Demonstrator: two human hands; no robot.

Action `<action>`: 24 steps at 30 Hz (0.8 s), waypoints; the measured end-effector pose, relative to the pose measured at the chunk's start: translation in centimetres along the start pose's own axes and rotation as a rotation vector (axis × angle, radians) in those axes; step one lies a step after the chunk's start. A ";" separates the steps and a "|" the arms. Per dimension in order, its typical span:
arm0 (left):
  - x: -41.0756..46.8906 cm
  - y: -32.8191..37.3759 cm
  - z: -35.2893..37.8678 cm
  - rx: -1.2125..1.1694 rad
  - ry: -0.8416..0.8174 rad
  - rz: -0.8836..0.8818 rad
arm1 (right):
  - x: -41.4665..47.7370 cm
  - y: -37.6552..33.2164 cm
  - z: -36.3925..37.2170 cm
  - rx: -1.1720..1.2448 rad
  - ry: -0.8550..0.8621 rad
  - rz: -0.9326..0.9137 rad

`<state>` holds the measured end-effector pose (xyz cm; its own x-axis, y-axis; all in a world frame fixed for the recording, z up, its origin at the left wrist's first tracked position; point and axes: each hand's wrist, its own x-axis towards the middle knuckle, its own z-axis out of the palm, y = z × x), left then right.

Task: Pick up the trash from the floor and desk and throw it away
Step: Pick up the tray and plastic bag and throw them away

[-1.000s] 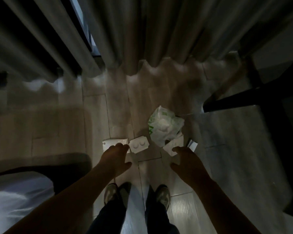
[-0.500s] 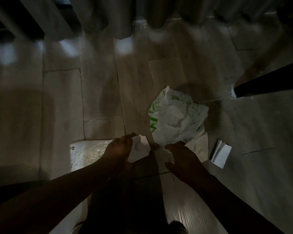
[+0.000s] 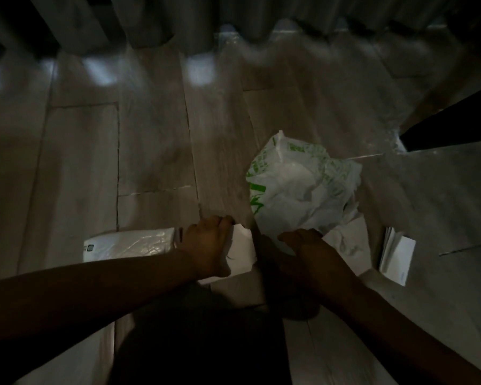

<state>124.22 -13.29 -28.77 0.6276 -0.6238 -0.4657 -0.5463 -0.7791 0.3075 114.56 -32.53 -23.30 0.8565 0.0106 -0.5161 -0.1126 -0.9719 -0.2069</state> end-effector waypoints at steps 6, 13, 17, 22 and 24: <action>-0.9 -0.1 -0.4 -0.312 0.033 0.058 | -1.6 0.6 0.0 0.050 0.093 0.006; -5.4 -2.6 -2.1 -0.369 -0.028 -0.017 | -1.6 -0.4 0.2 0.034 0.065 0.008; -7.0 -4.1 -2.9 -0.052 -0.055 -0.148 | -1.2 -0.4 0.5 -0.004 0.079 0.001; -7.0 -4.8 -2.4 -0.001 -0.137 -0.258 | -1.2 0.8 1.6 0.088 0.145 0.071; -6.6 -5.2 -2.0 0.004 -0.156 -0.197 | -1.5 1.7 2.1 0.105 0.179 0.117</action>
<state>124.05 -5.18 -25.60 0.6292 -0.4427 -0.6389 -0.4243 -0.8843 0.1949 112.04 -33.66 -24.66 0.9092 -0.1512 -0.3880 -0.2597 -0.9342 -0.2445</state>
